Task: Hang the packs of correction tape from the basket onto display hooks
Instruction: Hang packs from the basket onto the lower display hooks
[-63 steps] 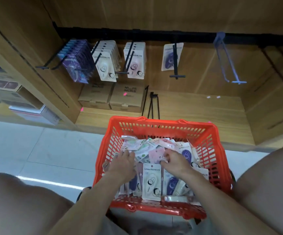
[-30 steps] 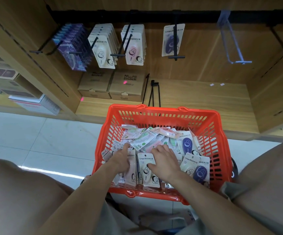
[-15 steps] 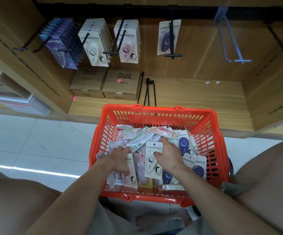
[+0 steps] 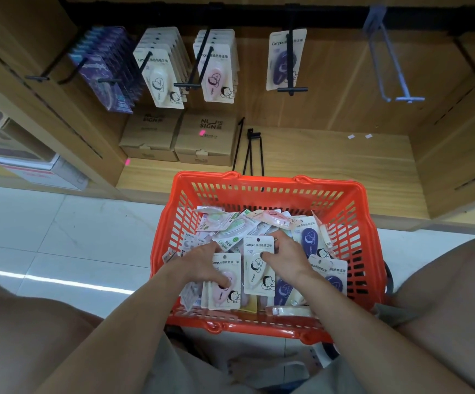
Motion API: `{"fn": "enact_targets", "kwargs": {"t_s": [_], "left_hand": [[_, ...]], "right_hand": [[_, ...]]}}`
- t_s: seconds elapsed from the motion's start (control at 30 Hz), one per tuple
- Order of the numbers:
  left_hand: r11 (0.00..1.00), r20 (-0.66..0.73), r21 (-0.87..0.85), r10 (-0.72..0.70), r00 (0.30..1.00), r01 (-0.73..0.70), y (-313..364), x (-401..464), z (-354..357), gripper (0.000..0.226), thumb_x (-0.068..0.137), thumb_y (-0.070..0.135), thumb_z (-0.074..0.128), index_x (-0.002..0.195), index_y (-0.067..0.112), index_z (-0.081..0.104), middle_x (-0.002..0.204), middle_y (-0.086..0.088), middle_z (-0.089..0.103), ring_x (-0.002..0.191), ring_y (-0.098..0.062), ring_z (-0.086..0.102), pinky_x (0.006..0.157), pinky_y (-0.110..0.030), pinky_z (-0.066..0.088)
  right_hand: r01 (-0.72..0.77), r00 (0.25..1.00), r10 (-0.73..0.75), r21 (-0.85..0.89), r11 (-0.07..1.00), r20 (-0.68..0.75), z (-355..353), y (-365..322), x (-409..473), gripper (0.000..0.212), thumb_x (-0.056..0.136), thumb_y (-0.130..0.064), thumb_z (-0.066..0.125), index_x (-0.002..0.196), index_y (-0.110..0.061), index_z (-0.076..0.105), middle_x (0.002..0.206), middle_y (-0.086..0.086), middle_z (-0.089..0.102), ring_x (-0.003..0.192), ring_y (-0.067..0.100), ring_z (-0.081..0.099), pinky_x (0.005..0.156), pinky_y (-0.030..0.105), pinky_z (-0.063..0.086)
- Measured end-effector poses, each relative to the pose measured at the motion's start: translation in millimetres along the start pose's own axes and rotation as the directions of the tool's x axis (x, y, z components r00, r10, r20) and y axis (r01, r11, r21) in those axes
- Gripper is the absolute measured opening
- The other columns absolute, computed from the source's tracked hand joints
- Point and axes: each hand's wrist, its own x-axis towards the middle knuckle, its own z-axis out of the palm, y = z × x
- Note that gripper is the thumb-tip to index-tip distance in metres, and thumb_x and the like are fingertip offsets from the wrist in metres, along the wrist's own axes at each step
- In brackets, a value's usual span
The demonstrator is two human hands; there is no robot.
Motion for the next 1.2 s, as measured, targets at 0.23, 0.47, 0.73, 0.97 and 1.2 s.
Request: {"fn": "enact_targets", "kwargs": {"t_s": [0.23, 0.47, 0.73, 0.97, 1.2], "left_hand": [[0.997, 0.0, 0.078, 0.028, 1.0, -0.028, 5.0, -1.8, -1.7, 0.085, 0.07, 0.046, 0.092, 0.142, 0.023, 0.054, 0.136, 0.003, 0.057, 0.123, -0.019, 0.055, 0.1, -0.035, 0.052], [0.996, 0.007, 0.051, 0.068, 0.998, -0.068, 3.4, -6.3, -1.2, 0.063, 0.067, 0.041, 0.093, 0.116, 0.034, 0.054, 0.111, 0.007, 0.07, 0.104, -0.018, 0.066, 0.089, -0.038, 0.056], [0.987, -0.148, 0.027, 0.161, 0.976, -0.159, 15.7, -14.4, -16.5, 0.074, 0.066, 0.052, 0.093, 0.125, 0.021, 0.061, 0.119, 0.005, 0.069, 0.109, -0.018, 0.065, 0.088, -0.035, 0.055], [0.961, -0.343, -0.232, 0.065, 0.937, -0.151, 27.9, -37.3, -75.9, 0.047, 0.066, 0.043, 0.096, 0.1, 0.029, 0.066, 0.091, 0.009, 0.076, 0.083, -0.007, 0.073, 0.062, -0.02, 0.054], [0.931, -0.199, -0.36, -0.018, 0.98, -0.056, 29.5, -47.0, -102.8, 0.062, 0.051, 0.06, 0.093, 0.101, 0.028, 0.078, 0.1, 0.002, 0.08, 0.097, -0.022, 0.077, 0.096, -0.048, 0.06]], "right_hand": [[0.027, 1.0, -0.026, -0.025, 0.999, 0.015, 0.4, 2.3, -4.5, 0.032, 0.096, -0.015, 0.065, 0.127, -0.022, 0.057, 0.089, -0.008, 0.065, 0.074, 0.012, 0.065, 0.061, 0.029, 0.048], [0.017, 1.0, -0.017, 0.056, 0.998, 0.002, -2.9, 1.3, -9.3, 0.035, 0.097, -0.012, 0.063, 0.129, -0.022, 0.053, 0.094, 0.0, 0.068, 0.078, 0.026, 0.07, 0.065, 0.039, 0.055], [-0.041, 0.998, 0.055, 0.298, 0.954, -0.039, -14.9, -4.0, -9.7, 0.045, 0.096, -0.01, 0.062, 0.138, -0.022, 0.051, 0.091, 0.005, 0.065, 0.065, 0.016, 0.055, 0.061, 0.031, 0.044], [-0.101, 0.989, 0.148, 0.833, 0.544, 0.023, -43.6, -19.5, 0.9, 0.026, 0.091, -0.001, 0.066, 0.117, -0.003, 0.068, 0.11, 0.016, 0.078, 0.106, 0.035, 0.074, 0.101, 0.05, 0.055], [-0.031, 0.99, -0.103, 0.853, 0.52, 0.098, -67.6, -53.1, -7.3, 0.028, 0.105, -0.01, 0.055, 0.128, 0.003, 0.063, 0.12, 0.02, 0.075, 0.116, 0.037, 0.07, 0.103, 0.057, 0.053]]}}
